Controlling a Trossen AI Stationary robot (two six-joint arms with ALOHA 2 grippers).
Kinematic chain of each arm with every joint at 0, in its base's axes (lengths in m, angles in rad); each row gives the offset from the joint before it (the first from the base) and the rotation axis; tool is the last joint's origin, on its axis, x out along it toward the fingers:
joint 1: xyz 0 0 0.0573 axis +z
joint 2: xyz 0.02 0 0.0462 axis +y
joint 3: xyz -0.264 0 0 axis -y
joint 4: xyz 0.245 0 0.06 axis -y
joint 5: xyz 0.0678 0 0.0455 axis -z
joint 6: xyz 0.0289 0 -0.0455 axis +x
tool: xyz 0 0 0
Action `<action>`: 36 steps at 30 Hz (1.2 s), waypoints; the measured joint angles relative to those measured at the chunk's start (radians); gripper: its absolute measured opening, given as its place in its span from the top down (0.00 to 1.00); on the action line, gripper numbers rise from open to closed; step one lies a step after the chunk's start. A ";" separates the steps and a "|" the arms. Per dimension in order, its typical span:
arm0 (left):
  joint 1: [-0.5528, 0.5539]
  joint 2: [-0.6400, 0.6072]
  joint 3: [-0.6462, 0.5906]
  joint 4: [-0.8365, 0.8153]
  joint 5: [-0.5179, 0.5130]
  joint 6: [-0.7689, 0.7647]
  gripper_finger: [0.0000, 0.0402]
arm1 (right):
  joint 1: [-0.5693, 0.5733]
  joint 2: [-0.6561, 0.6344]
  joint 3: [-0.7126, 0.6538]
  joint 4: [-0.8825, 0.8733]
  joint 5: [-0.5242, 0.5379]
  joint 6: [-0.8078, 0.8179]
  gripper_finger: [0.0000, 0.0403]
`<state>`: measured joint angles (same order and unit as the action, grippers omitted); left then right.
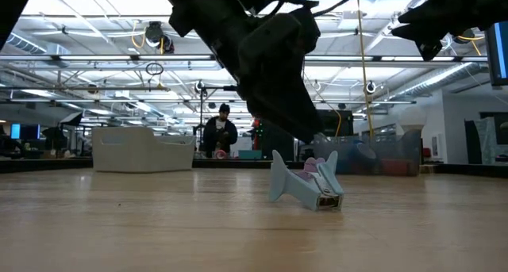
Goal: Pick and place Stapler, Stapler remover, tape
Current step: Put the purple staple remover into the white bin
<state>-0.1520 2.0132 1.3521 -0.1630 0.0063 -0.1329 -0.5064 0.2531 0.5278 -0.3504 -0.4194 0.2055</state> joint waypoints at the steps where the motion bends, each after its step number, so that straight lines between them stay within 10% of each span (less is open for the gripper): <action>1: 0.000 -0.001 0.000 0.004 0.002 0.000 0.38 | 0.000 0.000 0.000 0.000 0.002 -0.001 0.68; 19: 0.029 0.057 0.000 0.065 0.030 0.050 0.39 | -0.001 0.000 -0.001 -0.012 0.003 -0.008 0.68; 36: 0.034 0.097 0.000 0.098 0.049 0.068 0.66 | -0.001 0.000 -0.001 -0.048 0.003 -0.008 0.68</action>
<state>-0.1181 2.1105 1.3518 -0.0651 0.0550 -0.0649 -0.5072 0.2533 0.5266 -0.3981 -0.4168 0.1970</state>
